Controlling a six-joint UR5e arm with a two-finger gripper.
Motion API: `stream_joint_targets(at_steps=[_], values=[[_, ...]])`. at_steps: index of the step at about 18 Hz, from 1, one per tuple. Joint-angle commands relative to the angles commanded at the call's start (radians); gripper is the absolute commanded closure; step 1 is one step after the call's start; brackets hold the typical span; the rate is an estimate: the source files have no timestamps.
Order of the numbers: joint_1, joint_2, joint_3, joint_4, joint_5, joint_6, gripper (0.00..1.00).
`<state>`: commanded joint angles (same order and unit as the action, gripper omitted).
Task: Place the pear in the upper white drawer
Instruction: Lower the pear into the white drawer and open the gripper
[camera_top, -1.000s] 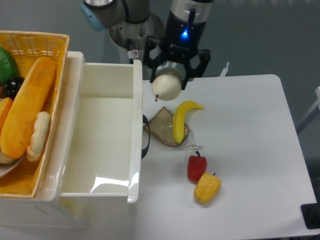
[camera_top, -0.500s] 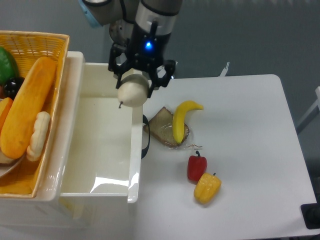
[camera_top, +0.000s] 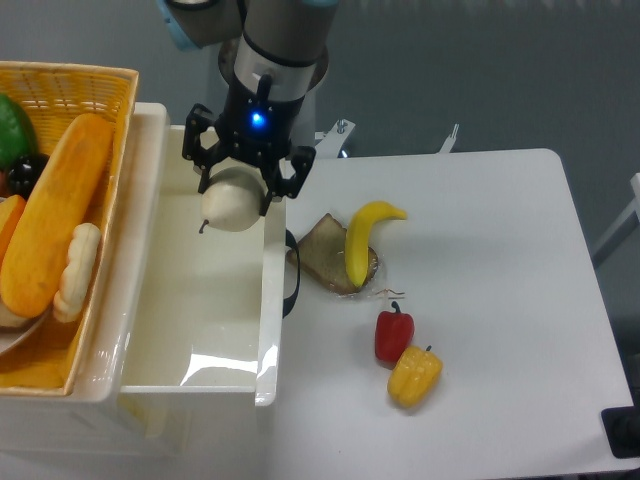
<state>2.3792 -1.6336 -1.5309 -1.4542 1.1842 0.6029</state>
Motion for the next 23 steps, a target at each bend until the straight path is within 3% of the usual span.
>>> stream_joint_targets(at_steps=[6, 11, 18, 21, 23], values=[[-0.012, -0.005, -0.002, 0.005, 0.002, -0.006, 0.57], [-0.012, -0.003, -0.002, 0.008, 0.003, 0.002, 0.31], [-0.014, -0.006, -0.002, 0.009, 0.003, 0.002, 0.28], [-0.014, -0.008, -0.003, 0.011, 0.005, 0.003, 0.14], [-0.014, -0.008, -0.002, 0.012, 0.005, 0.003, 0.13]])
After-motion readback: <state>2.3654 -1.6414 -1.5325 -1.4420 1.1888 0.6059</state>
